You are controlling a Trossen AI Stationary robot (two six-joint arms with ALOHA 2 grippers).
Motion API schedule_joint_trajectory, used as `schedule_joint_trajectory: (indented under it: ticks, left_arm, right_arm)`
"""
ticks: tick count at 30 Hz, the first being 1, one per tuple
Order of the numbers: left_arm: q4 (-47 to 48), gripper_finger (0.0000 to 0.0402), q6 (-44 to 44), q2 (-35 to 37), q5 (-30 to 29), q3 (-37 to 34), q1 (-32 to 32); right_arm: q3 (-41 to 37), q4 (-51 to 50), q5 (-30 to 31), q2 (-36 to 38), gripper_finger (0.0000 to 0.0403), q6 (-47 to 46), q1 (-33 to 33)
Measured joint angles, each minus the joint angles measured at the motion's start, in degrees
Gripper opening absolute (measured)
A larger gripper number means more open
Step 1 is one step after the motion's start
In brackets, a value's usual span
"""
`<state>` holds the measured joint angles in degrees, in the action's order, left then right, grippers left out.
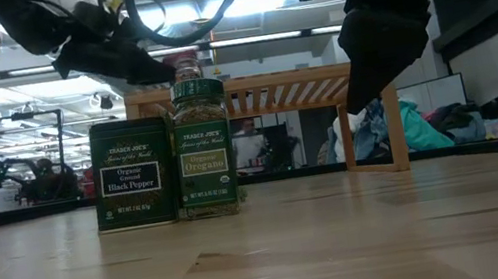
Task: Shelf spices
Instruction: Put the red seasoning can on the shelf
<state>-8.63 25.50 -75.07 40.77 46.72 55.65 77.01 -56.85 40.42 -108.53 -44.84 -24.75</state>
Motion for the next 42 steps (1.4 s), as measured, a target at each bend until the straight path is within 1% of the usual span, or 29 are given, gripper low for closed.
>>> schedule_joint_trajectory:
  ticks: [2, 6, 9, 15, 18, 24, 28, 32, 42]
  left_arm:
    - [0.7, 0.0183, 0.0, 0.0, 0.0, 0.0, -0.4]
    - [0.4, 0.0226, 0.0, 0.0, -2.1, 0.0, -1.3]
    - [0.4, 0.0243, 0.0, 0.0, -4.3, 0.0, -1.8]
    - [-0.8, 0.0241, 0.0, 0.0, -5.2, 0.0, -2.2]
    - [-2.8, 0.0239, -0.1, 0.0, -5.4, 0.0, -2.2]
    - [-7.8, 0.0239, -4.5, 0.0, -5.5, 0.0, -2.2]
    - [-4.7, 0.024, -3.8, 0.0, -5.5, 0.0, -2.2]
    - [-0.8, 0.024, -1.3, 0.0, -5.7, 0.0, -2.2]
    - [-0.5, 0.024, -3.0, 0.0, -11.2, 0.0, -2.2]
  right_arm:
    - [0.0, 0.0, 0.0, 0.0, 0.0298, 0.0, 0.0]
    - [0.0, 0.0, 0.0, 0.0, 0.0298, 0.0, 0.0]
    - [0.0, 0.2, 0.0, 0.0, 0.0298, 0.0, 0.0]
    - [0.0, 0.3, 0.0, 0.0, 0.0298, 0.0, 0.0]
    - [0.0, 0.3, 0.0, 0.0, 0.0298, -0.1, 0.0]
    - [0.0, 0.4, -0.1, 0.0, 0.0298, -0.1, 0.0]
    - [0.0, 0.4, -0.1, 0.0, 0.0298, -0.1, 0.0]
    - [0.0, 0.4, -0.1, 0.0, 0.0298, -0.1, 0.0]
    - [0.0, 0.4, -0.1, 0.0, 0.0298, -1.3, 0.0]
